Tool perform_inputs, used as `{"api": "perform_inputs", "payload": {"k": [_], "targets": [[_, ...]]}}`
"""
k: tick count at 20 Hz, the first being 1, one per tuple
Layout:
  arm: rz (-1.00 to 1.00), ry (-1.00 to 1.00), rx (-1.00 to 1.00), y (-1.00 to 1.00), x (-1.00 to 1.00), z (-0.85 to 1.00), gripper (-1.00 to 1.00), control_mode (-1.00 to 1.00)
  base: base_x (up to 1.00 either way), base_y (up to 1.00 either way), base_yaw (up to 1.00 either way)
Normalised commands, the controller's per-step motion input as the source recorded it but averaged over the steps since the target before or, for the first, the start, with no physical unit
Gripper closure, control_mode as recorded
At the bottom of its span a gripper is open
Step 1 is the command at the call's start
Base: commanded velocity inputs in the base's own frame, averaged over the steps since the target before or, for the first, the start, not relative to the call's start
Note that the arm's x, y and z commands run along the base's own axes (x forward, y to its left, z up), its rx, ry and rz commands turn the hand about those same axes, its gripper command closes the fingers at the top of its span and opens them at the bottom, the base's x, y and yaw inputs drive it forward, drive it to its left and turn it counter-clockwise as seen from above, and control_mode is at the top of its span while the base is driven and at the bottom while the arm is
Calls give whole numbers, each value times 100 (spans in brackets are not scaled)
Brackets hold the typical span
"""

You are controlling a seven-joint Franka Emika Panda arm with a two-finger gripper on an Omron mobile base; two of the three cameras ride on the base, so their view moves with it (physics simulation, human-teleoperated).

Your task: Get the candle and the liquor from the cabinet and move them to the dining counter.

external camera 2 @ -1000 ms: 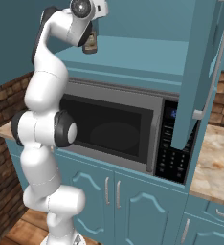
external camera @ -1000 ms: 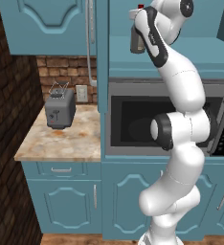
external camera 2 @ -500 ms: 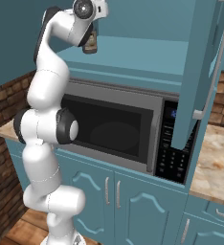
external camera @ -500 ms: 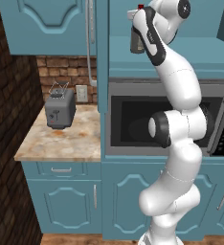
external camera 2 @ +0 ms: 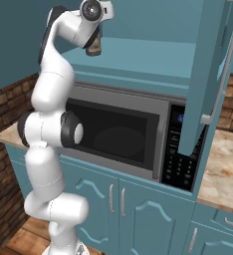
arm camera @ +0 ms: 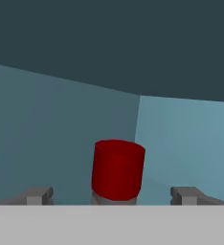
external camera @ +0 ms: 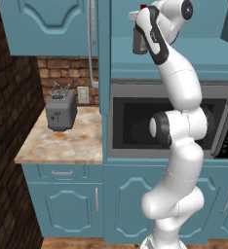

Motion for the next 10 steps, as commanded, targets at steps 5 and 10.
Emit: {"api": "perform_inputs", "payload": {"k": [5, 10], "targets": [[2, 0, 0, 1, 8, -4, 100, -100, 0, 0, 0], [0, 0, 0, 7, 5, -1, 100, -100, 0, 0, 0]]}}
